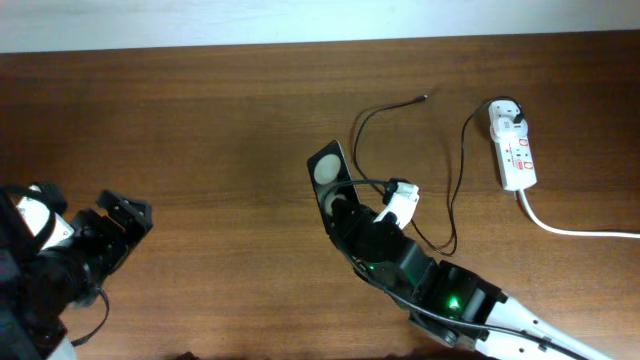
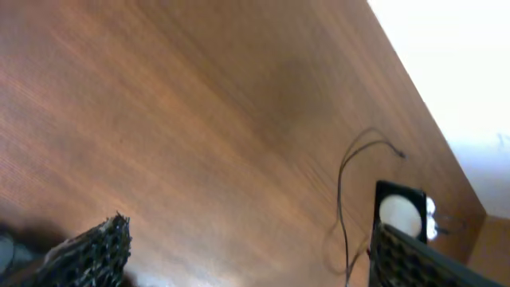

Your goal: Plug charger to phone and switch on socket

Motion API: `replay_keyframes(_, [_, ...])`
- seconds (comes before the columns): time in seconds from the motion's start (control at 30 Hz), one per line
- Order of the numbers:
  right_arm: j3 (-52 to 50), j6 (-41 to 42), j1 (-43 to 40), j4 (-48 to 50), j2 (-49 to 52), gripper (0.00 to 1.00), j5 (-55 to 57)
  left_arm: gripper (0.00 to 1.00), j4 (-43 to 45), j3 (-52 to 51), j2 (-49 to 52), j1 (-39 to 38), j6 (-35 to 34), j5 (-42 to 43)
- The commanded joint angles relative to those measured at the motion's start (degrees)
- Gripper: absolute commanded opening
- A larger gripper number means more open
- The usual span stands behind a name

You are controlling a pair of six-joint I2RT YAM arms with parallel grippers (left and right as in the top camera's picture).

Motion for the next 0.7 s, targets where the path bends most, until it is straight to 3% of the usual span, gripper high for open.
replay_keyframes(0.0, [1.0, -6.3, 0.4, 0.4, -3.6, 0.05, -0.9, 0.99, 7.1, -8.6, 0.2, 0.4, 0.2, 6.5])
replay_keyframes(0.1, [1.0, -7.0, 0.4, -2.4, -5.5, 0.06, -0.9, 0.99, 16.1, -22.6, 1.1, 0.2, -7.1, 18.7])
replay_keyframes(0.3, [1.0, -6.9, 0.4, -4.9, -5.3, 0.06, -1.9, 0.99, 32.4, -42.0, 5.5, -3.6, -9.4, 39.9])
replay_keyframes(0.5, [1.0, -6.5, 0.4, -0.7, -2.9, 0.06, -10.7, 0.99, 42.0, -43.9, 9.5, -13.0, -9.4, 49.7])
replay_keyframes(0.67, [1.0, -4.4, 0.4, 7.8, 3.8, 0.06, -19.1, 0.99, 44.8, -43.9, 9.5, -16.2, -10.1, 49.6])
